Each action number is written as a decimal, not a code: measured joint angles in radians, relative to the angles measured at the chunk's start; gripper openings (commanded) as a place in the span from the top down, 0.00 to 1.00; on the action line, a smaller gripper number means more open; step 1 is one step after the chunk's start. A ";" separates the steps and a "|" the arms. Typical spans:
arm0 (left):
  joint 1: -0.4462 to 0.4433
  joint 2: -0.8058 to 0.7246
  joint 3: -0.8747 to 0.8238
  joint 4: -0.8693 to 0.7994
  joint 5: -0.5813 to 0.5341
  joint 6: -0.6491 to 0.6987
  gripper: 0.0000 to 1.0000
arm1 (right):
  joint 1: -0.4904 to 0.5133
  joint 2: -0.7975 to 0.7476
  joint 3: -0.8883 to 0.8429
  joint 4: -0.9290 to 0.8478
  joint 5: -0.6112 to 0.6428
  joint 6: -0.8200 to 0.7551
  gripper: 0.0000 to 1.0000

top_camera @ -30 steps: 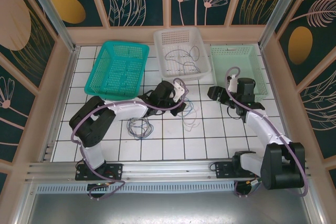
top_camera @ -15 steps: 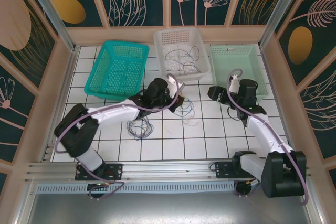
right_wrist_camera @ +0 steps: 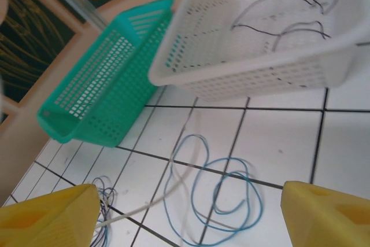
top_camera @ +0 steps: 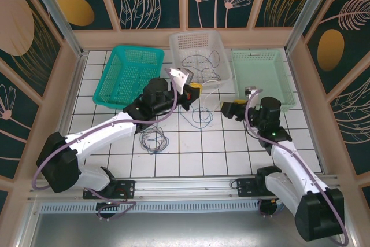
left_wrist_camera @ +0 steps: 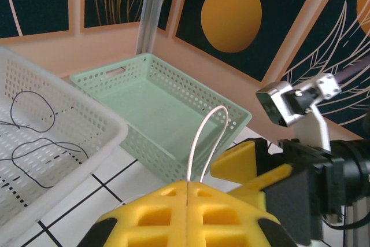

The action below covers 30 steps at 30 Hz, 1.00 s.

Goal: Untangle the cables

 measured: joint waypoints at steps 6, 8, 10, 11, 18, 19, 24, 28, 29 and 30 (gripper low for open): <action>0.000 0.002 0.040 -0.002 -0.039 -0.007 1.00 | 0.013 -0.045 -0.001 0.015 0.013 -0.012 0.16; 0.000 0.007 0.061 -0.002 -0.051 -0.010 1.00 | 0.017 -0.052 -0.001 0.016 0.011 -0.012 0.16; 0.000 0.015 0.073 -0.001 -0.052 -0.017 1.00 | 0.023 -0.048 -0.001 0.019 -0.002 -0.008 0.17; 0.000 0.020 0.077 -0.001 -0.052 -0.022 1.00 | 0.028 -0.042 0.000 0.021 -0.011 -0.003 0.18; 0.000 0.075 0.095 -0.016 -0.069 -0.058 1.00 | 0.131 -0.001 0.035 0.037 -0.002 0.010 0.22; 0.000 0.085 0.108 -0.033 -0.079 -0.063 1.00 | 0.145 -0.001 0.041 0.037 0.012 0.006 0.23; 0.000 0.104 0.165 -0.095 -0.132 -0.096 1.00 | 0.185 -0.019 0.060 0.019 0.098 -0.023 0.30; 0.000 0.129 0.220 -0.130 -0.150 -0.134 1.00 | 0.243 -0.015 0.072 -0.003 0.167 -0.051 0.34; 0.000 0.138 0.232 -0.135 -0.150 -0.143 1.00 | 0.259 -0.008 0.075 -0.004 0.186 -0.059 0.34; 0.000 0.147 0.242 -0.141 -0.150 -0.153 1.00 | 0.275 0.001 0.078 -0.005 0.201 -0.066 0.34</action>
